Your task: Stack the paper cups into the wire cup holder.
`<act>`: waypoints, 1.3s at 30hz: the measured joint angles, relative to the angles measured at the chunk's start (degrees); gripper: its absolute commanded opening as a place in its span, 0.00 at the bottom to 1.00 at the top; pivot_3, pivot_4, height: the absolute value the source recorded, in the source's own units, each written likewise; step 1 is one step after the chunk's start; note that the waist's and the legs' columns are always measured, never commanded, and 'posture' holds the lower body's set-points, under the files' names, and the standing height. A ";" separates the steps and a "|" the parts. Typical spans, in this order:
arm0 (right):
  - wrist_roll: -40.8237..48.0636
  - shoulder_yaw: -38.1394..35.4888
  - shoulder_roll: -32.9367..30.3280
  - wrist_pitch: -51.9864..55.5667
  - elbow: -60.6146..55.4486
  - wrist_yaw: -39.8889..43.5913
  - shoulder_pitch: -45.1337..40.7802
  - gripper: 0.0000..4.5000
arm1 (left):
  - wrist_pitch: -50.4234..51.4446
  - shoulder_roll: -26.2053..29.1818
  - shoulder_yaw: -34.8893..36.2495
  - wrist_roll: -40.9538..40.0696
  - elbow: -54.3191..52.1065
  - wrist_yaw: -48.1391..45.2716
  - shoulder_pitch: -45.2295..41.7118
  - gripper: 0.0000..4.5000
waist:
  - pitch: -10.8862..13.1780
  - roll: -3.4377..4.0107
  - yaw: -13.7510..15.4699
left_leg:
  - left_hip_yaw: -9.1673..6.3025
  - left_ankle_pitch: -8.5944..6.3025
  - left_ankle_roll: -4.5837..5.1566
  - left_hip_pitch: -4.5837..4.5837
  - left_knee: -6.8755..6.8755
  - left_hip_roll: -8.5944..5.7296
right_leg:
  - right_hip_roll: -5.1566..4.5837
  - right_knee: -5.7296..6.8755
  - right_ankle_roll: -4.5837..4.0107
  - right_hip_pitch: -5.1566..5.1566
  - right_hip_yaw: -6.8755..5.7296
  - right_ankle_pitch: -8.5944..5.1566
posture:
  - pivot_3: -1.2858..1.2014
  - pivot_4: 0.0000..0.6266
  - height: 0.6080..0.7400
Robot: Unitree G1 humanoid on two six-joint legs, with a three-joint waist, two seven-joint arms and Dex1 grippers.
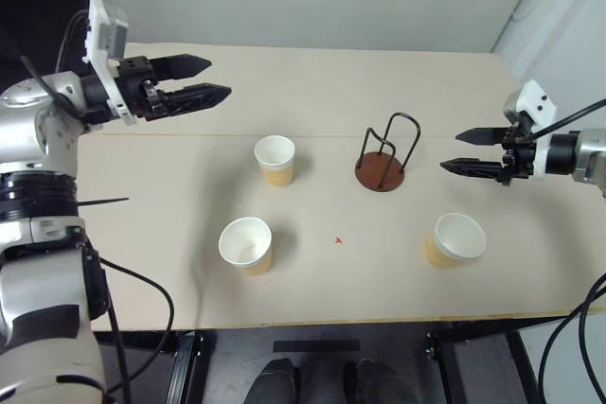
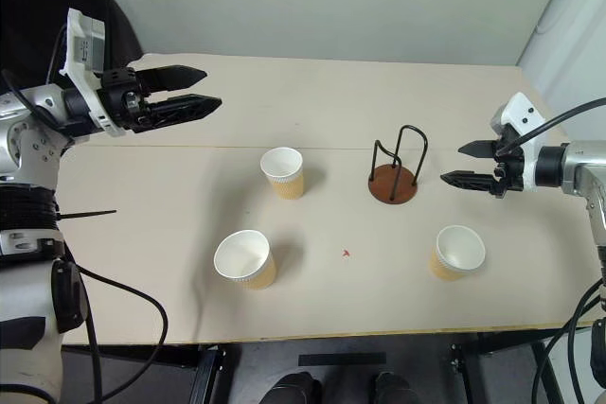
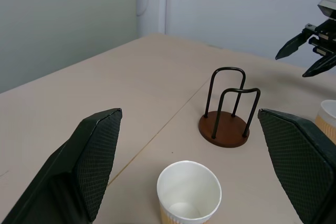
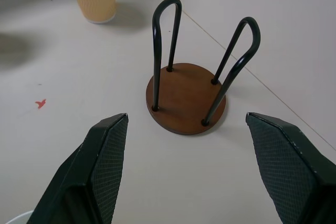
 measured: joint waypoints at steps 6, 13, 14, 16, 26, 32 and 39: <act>0.40 -0.11 0.52 0.01 -1.55 -0.60 0.15 0.81 | -0.09 -0.03 -0.08 0.86 0.01 -0.19 -0.03 0.99 | 0.00 0.00 -0.04 | 0.00 0.00 0.00 0.00 0.01 0.00 | 0.00 0.00 0.00 0.00 0.00 0.00 | 0.52 0.24 1.00; 0.51 -0.11 0.63 -0.02 -1.60 -0.93 0.15 0.81 | -1.59 -1.38 -0.72 2.02 0.26 -0.56 -0.83 0.99 | 0.00 0.00 0.05 | 0.00 0.00 0.00 0.00 0.01 0.00 | 0.00 0.00 0.00 0.01 0.00 0.00 | 0.52 0.24 1.00; 0.51 -0.11 0.39 0.01 -1.61 -0.93 0.16 0.81 | -1.94 -1.58 -1.22 2.17 0.33 -0.79 -0.89 0.99 | 0.00 0.00 0.04 | 0.00 0.00 0.00 0.00 0.01 0.00 | 0.00 0.00 0.00 0.01 0.00 0.00 | 0.52 0.24 1.00; 0.57 -0.16 -0.37 0.29 -1.76 -0.89 0.32 0.81 | -2.32 -2.25 -2.12 2.43 0.68 -1.70 -1.15 0.99 | 0.00 0.00 0.05 | 0.00 0.00 0.00 0.00 0.00 0.00 | 0.00 0.00 0.00 0.00 0.00 0.00 | 0.52 0.24 1.00; 0.43 -0.06 0.18 0.89 -1.94 -1.63 0.41 0.81 | -5.06 -5.56 -6.52 5.42 3.28 -6.95 -2.74 0.99 | 0.00 0.00 -0.04 | -0.01 0.00 0.00 0.00 0.02 0.00 | 0.00 0.01 0.00 0.01 0.00 0.00 | 0.52 0.24 1.00; -0.63 0.45 2.58 0.42 -0.85 -3.09 0.32 0.81 | -6.57 -8.28 -6.83 5.79 1.27 -6.34 -0.99 0.99 | 0.00 0.00 -0.03 | 0.00 0.00 0.00 -0.01 0.03 0.00 | 0.00 0.02 0.01 0.00 0.00 0.00 | 0.52 0.24 1.00; -0.98 1.75 4.44 1.13 -0.49 -3.19 -0.38 0.81 | -6.96 -8.49 -6.75 5.98 0.13 -5.19 0.04 0.99 | 0.00 0.00 -0.07 | 0.00 0.00 0.00 -0.01 0.03 0.00 | 0.00 0.02 0.00 0.00 0.00 0.00 | 0.52 0.24 1.00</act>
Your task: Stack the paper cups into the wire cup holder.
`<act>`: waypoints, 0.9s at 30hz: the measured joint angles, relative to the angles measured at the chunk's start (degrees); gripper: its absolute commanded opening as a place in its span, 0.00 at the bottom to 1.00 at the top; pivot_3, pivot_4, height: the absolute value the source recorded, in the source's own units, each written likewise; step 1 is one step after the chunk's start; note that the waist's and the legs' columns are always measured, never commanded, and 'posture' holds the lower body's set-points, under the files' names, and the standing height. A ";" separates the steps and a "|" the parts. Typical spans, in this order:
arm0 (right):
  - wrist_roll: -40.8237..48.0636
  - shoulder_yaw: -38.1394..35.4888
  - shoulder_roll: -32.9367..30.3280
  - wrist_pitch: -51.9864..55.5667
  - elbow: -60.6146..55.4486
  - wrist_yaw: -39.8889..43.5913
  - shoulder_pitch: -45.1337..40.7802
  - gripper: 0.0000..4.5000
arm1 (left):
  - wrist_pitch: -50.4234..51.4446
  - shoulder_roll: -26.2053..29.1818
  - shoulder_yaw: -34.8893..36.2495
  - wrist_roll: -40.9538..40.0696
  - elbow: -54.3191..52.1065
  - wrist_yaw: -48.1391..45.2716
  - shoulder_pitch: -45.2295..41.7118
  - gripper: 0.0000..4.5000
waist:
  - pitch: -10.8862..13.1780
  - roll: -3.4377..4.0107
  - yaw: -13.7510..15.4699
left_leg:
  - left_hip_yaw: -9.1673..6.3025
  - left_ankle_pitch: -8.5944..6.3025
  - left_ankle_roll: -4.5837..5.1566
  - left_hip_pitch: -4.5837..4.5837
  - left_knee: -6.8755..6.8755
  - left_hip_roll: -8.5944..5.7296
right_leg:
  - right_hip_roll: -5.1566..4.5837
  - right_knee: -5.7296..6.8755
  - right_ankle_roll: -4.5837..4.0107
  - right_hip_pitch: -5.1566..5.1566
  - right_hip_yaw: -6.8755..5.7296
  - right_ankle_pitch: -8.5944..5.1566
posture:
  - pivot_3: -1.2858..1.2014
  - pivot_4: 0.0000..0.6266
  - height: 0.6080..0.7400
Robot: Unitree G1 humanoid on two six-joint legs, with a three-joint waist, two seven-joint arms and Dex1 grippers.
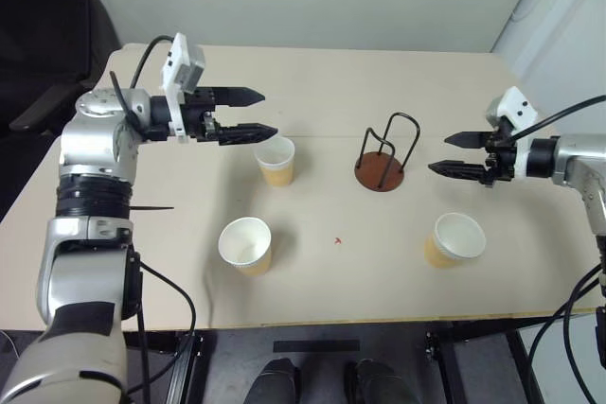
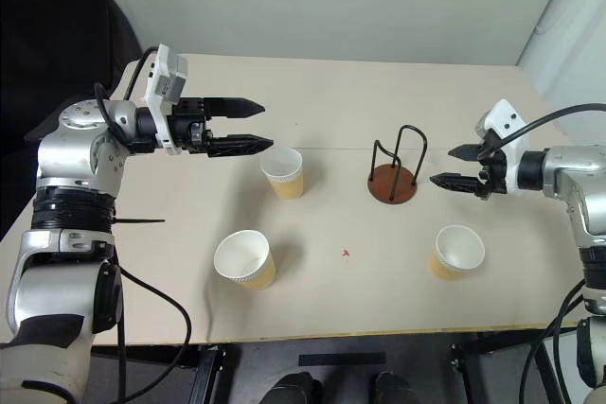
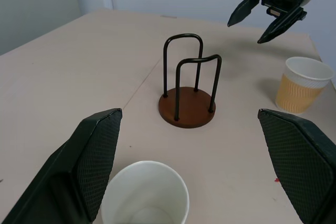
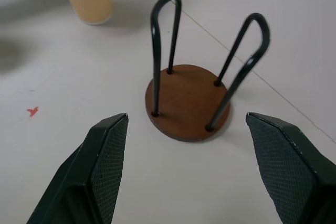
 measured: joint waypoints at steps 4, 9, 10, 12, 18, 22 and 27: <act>-0.06 0.80 2.30 0.27 -0.23 -0.06 -0.11 0.81 | 0.01 0.00 0.00 -0.01 -0.17 0.28 0.00 0.99 | 0.00 0.00 0.05 | 0.00 0.00 0.00 0.00 0.01 0.00 | 0.00 0.00 0.00 0.00 0.00 0.00 | 0.52 0.24 1.00; -0.04 0.94 3.14 0.90 -0.44 -0.10 -0.30 0.81 | 0.07 0.14 0.04 -0.06 -0.83 0.73 0.14 0.99 | 0.00 0.00 0.09 | 0.00 0.00 0.00 -0.01 0.01 0.00 | 0.00 -0.01 0.00 0.00 -0.01 0.00 | 0.52 0.24 1.00; -0.05 0.94 3.49 1.02 -0.62 -0.16 -0.30 0.81 | 0.07 0.20 0.06 -0.07 -0.89 0.76 0.14 0.99 | 0.00 0.00 0.05 | 0.00 0.00 0.00 0.00 0.01 0.00 | 0.00 -0.01 0.00 0.00 -0.01 0.00 | 0.52 0.24 1.00; -0.09 1.28 4.57 1.06 -0.98 -0.69 -0.31 0.81 | 0.07 0.23 0.08 -0.11 -0.90 0.82 0.14 0.99 | 0.00 0.00 -0.05 | 0.00 0.00 0.00 0.00 0.00 0.00 | 0.00 0.01 0.00 -0.01 -0.01 0.00 | 0.52 0.24 1.00; -1.19 3.44 8.65 0.66 -0.90 -3.25 -1.39 0.81 | 0.06 0.25 0.14 -0.16 -0.89 1.07 0.13 0.99 | 0.00 0.00 -0.06 | -0.01 0.00 0.00 0.00 0.03 0.00 | 0.00 0.00 0.00 -0.01 -0.01 0.00 | 0.52 0.24 1.00; -2.54 3.64 9.50 -0.43 0.77 -4.61 -2.58 0.81 | 0.05 0.26 0.21 -0.20 -0.88 1.23 0.13 0.99 | 0.00 0.00 0.08 | -0.03 0.00 0.00 -0.01 0.03 0.00 | 0.00 -0.02 0.00 0.00 -0.03 0.00 | 0.52 0.24 1.00; -4.20 4.60 10.81 -2.05 3.41 -6.07 -2.86 0.81 | 0.01 0.28 0.28 -0.22 -0.87 1.29 0.13 0.99 | 0.00 0.00 -0.04 | -0.03 0.00 0.00 -0.01 0.00 0.00 | 0.00 0.00 0.00 -0.03 -0.03 0.00 | 0.52 0.24 1.00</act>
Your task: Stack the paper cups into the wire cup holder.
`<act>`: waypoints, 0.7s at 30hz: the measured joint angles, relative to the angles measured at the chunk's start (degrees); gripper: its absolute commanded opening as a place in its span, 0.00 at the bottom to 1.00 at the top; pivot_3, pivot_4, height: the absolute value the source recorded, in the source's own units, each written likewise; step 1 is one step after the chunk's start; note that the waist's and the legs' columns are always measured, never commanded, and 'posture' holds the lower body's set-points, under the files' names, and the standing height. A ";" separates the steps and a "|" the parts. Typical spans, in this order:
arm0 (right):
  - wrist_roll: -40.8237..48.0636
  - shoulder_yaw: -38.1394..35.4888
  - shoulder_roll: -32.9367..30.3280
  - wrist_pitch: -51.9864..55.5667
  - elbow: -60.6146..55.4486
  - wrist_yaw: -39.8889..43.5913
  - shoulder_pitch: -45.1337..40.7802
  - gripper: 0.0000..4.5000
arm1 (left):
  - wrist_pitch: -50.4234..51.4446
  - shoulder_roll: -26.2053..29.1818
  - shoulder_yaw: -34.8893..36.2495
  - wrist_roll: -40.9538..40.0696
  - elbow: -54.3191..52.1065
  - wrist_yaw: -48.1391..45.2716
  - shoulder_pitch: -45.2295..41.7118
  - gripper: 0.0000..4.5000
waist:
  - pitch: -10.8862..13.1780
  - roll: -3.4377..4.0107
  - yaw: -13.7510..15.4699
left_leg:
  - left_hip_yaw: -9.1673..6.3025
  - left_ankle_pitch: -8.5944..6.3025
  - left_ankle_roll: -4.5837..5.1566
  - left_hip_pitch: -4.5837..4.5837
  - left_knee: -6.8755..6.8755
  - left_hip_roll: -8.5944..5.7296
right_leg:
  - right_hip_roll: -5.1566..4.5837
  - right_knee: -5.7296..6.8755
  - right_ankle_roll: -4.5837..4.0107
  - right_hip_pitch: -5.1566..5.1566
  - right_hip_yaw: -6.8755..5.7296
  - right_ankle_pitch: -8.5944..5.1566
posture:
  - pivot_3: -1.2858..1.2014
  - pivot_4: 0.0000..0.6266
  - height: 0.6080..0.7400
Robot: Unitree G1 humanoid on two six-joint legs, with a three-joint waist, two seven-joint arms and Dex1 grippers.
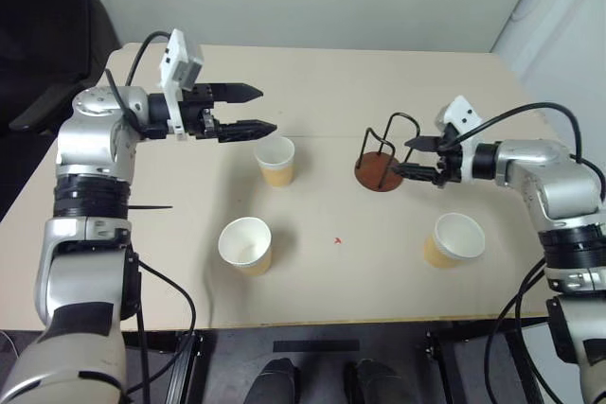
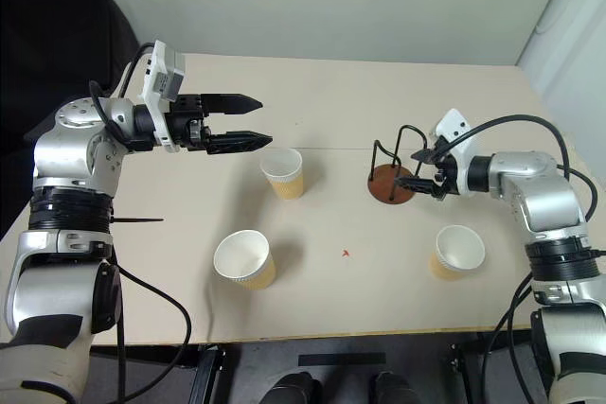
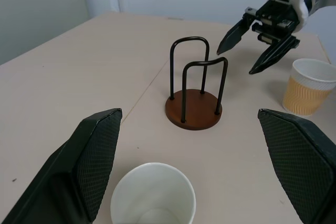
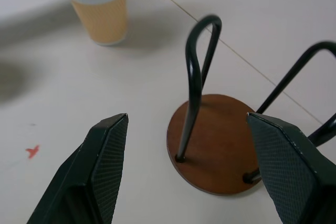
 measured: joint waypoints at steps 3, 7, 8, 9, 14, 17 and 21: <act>-1.08 0.42 0.88 -0.95 1.37 -0.67 -0.73 0.81 | -0.03 0.06 0.30 0.00 0.05 0.05 0.00 0.99 | 0.00 0.00 -0.06 | 0.00 0.00 0.00 0.00 0.00 0.00 | 0.00 -0.01 0.00 0.00 0.00 0.00 | 0.52 0.24 1.00; -2.30 0.50 2.77 -2.58 3.72 -2.66 -2.06 0.81 | -0.11 0.08 0.53 -0.02 0.13 0.33 -0.01 0.99 | 0.00 0.00 -0.05 | 0.00 0.00 0.00 0.00 0.00 0.00 | 0.00 -0.01 0.00 0.00 0.00 0.00 | 0.52 0.24 1.00; -2.72 0.51 3.40 -2.88 4.57 -3.41 -2.36 0.81 | -0.14 0.08 0.58 -0.03 0.14 0.47 -0.01 0.99 | 0.00 0.00 -0.04 | 0.00 0.00 0.00 0.00 -0.01 0.00 | 0.00 -0.01 0.00 0.00 0.00 0.00 | 0.52 0.24 1.00; -3.11 0.50 3.89 -3.18 5.21 -4.05 -2.50 0.81 | -0.14 0.09 0.60 -0.04 0.16 0.57 -0.01 0.99 | 0.00 0.00 -0.03 | -0.01 0.00 0.00 0.00 0.00 0.00 | 0.00 -0.01 0.00 0.00 0.00 0.00 | 0.52 0.24 1.00; -4.34 0.51 5.00 -4.56 7.56 -6.02 -2.69 0.60 | -0.17 0.12 0.61 -0.05 0.25 0.59 -0.01 1.00 | 0.00 0.00 0.02 | -0.01 0.00 0.00 -0.01 -0.02 0.00 | 0.00 -0.03 0.00 -0.01 0.00 0.00 | 0.52 0.24 1.00; -4.45 0.51 5.24 -4.74 7.81 -6.28 -2.69 0.36 | -0.09 0.39 0.53 -0.06 0.23 -0.76 -0.01 1.00 | 0.00 0.00 -0.02 | 0.00 0.00 0.00 -0.02 -0.07 0.00 | 0.00 -0.04 0.00 -0.03 0.00 0.00 | 0.52 0.24 1.00; -4.39 0.51 5.13 -4.51 7.79 -5.78 -2.68 0.03 | 0.64 2.56 -0.74 -0.16 -2.53 -5.74 1.78 1.00 | 0.00 0.01 -0.10 | 0.01 0.00 0.00 -0.01 -0.13 0.00 | 0.00 -0.06 0.00 -0.04 0.02 0.00 | 0.52 0.24 1.00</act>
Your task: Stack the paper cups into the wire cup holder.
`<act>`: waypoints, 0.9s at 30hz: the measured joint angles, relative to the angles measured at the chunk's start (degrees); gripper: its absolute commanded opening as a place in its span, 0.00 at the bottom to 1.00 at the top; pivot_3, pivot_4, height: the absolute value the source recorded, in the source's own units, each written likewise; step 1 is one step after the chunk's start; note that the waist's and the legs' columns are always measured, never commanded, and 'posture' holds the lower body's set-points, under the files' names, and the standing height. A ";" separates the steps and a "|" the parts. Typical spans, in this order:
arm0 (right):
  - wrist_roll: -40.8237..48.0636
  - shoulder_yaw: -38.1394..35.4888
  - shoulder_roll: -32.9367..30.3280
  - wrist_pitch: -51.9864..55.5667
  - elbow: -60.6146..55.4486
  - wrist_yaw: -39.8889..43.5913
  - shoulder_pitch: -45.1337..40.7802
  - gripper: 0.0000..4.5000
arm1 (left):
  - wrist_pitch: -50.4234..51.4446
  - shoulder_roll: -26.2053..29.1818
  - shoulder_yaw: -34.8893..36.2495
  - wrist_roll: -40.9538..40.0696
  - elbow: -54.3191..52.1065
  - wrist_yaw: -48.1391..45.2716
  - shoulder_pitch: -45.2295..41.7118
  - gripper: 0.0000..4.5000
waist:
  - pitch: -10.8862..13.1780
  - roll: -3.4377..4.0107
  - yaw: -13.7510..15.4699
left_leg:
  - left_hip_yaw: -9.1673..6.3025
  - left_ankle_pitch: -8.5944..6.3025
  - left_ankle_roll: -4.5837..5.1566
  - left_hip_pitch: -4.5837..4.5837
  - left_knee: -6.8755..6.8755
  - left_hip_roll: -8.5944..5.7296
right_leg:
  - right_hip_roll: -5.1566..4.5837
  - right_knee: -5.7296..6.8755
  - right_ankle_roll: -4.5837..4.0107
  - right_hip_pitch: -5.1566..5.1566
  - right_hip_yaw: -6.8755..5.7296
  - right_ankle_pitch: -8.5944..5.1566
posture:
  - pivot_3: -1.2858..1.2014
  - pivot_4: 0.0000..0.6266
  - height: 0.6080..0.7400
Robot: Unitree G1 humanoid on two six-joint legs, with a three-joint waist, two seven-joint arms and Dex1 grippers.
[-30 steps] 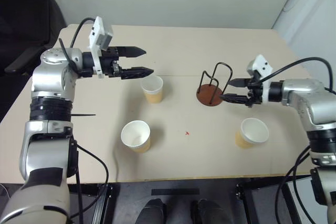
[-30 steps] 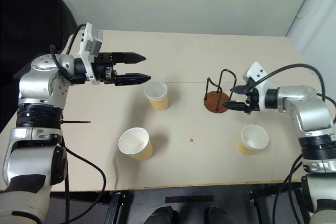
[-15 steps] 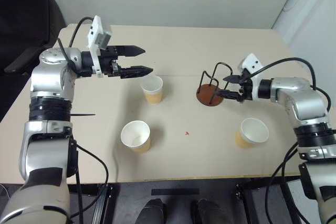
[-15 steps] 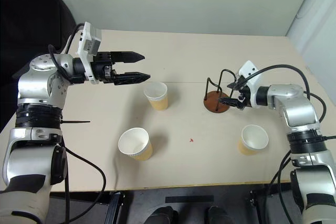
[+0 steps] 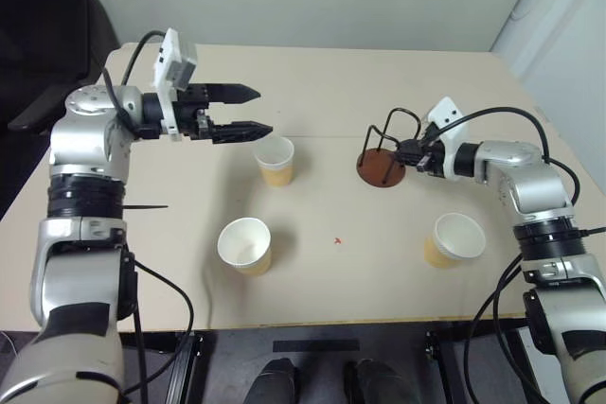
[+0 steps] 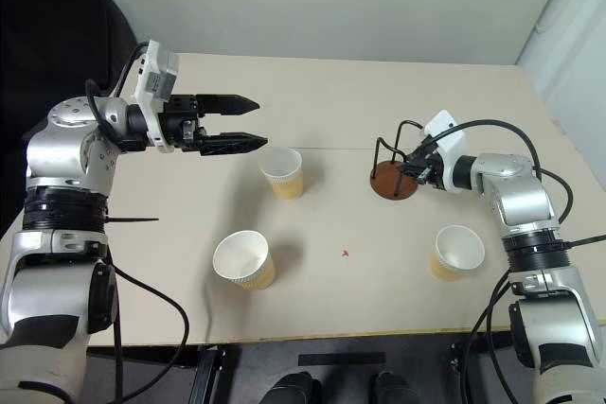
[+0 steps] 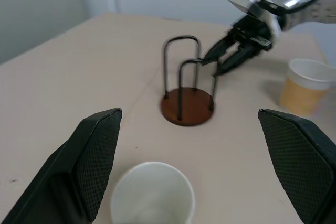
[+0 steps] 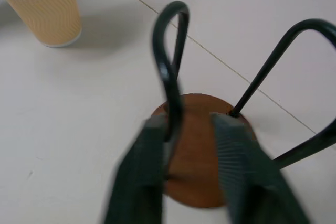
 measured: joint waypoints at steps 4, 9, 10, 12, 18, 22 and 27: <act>0.06 -0.02 -0.75 0.58 -0.15 1.11 0.01 0.01 | 0.69 1.18 -2.77 -0.18 -2.04 -5.01 2.83 1.00 | 0.00 0.00 0.26 | -0.03 0.00 0.00 -0.04 0.02 0.00 | 0.00 0.00 0.00 -0.02 -0.02 0.00 | 0.52 0.24 1.00; 0.20 -0.01 -1.50 1.20 -1.21 2.66 0.42 0.01 | 3.68 3.61 -4.86 -3.10 -3.07 -6.16 1.75 1.00 | 0.00 0.00 0.22 | -0.02 0.00 0.00 -0.05 0.01 0.00 | -0.01 0.00 0.00 -0.03 -0.01 0.00 | 0.52 0.24 1.00; 0.30 -0.01 -1.77 1.43 -1.53 3.19 0.60 0.01 | 3.68 3.92 -5.26 -3.47 -3.08 -6.17 1.74 1.00 | 0.00 0.00 0.20 | -0.02 0.00 0.00 -0.05 0.00 0.00 | -0.01 0.00 0.00 -0.03 -0.01 0.00 | 0.52 0.24 1.00; 0.91 -0.01 -2.86 2.39 -3.02 4.79 1.43 0.01 | 3.90 4.29 -6.38 -4.16 -3.12 -6.20 1.75 1.00 | 0.00 0.00 0.24 | -0.02 0.00 0.00 -0.06 -0.02 0.00 | -0.01 -0.01 0.00 -0.03 -0.02 0.00 | 0.52 0.24 1.00; 3.58 0.04 -6.63 6.40 -9.54 10.33 3.69 0.01 | 5.53 6.95 -9.75 -8.05 -6.35 -6.30 1.86 1.00 | 0.00 0.00 0.05 | -0.01 0.00 -0.01 -0.08 -0.05 0.00 | 0.00 -0.03 0.00 -0.03 -0.01 0.00 | 0.52 0.24 1.00; 4.82 0.04 -8.94 8.43 -14.35 12.44 4.61 0.01 | 5.78 7.63 -10.83 -9.22 -7.29 -6.32 1.86 1.00 | 0.00 0.00 0.06 | -0.01 0.01 -0.02 -0.07 -0.06 0.00 | -0.01 -0.02 0.00 -0.04 -0.01 0.00 | 0.52 0.24 1.00; 6.69 0.11 -10.29 11.28 -22.41 12.99 6.16 0.01 | 5.98 8.40 -12.03 -10.27 -7.45 -6.34 1.86 1.00 | 0.00 0.00 -0.05 | -0.02 0.01 -0.02 -0.07 -0.05 0.00 | 0.00 -0.03 0.00 -0.04 0.00 0.00 | 0.52 0.24 1.00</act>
